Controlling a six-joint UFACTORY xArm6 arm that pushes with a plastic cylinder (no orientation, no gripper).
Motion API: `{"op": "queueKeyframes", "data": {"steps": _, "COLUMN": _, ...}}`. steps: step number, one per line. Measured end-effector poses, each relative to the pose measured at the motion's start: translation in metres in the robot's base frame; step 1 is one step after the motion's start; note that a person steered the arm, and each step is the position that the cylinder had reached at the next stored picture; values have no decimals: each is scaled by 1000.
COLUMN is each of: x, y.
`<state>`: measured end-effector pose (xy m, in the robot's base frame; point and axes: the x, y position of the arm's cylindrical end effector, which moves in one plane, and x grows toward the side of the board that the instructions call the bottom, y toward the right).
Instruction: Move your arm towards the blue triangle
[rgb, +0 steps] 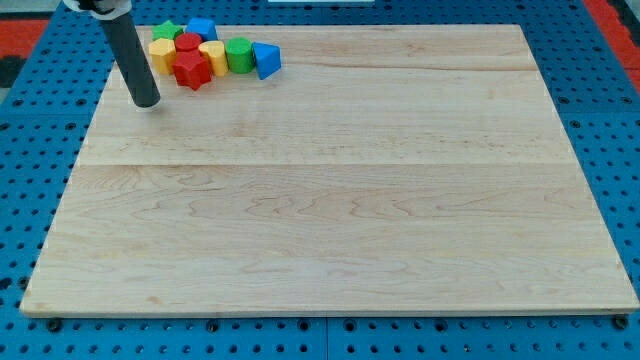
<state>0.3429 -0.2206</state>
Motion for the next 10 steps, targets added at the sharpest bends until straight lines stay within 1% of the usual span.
{"op": "queueKeyframes", "data": {"steps": 3, "x": 1, "y": -1}}
{"op": "queueKeyframes", "data": {"steps": 4, "x": 8, "y": 5}}
{"op": "queueKeyframes", "data": {"steps": 5, "x": 40, "y": 35}}
{"op": "queueKeyframes", "data": {"steps": 6, "x": 41, "y": 75}}
{"op": "queueKeyframes", "data": {"steps": 7, "x": 42, "y": 81}}
{"op": "queueKeyframes", "data": {"steps": 8, "x": 53, "y": 94}}
{"op": "queueKeyframes", "data": {"steps": 9, "x": 41, "y": 165}}
{"op": "queueKeyframes", "data": {"steps": 10, "x": -34, "y": 226}}
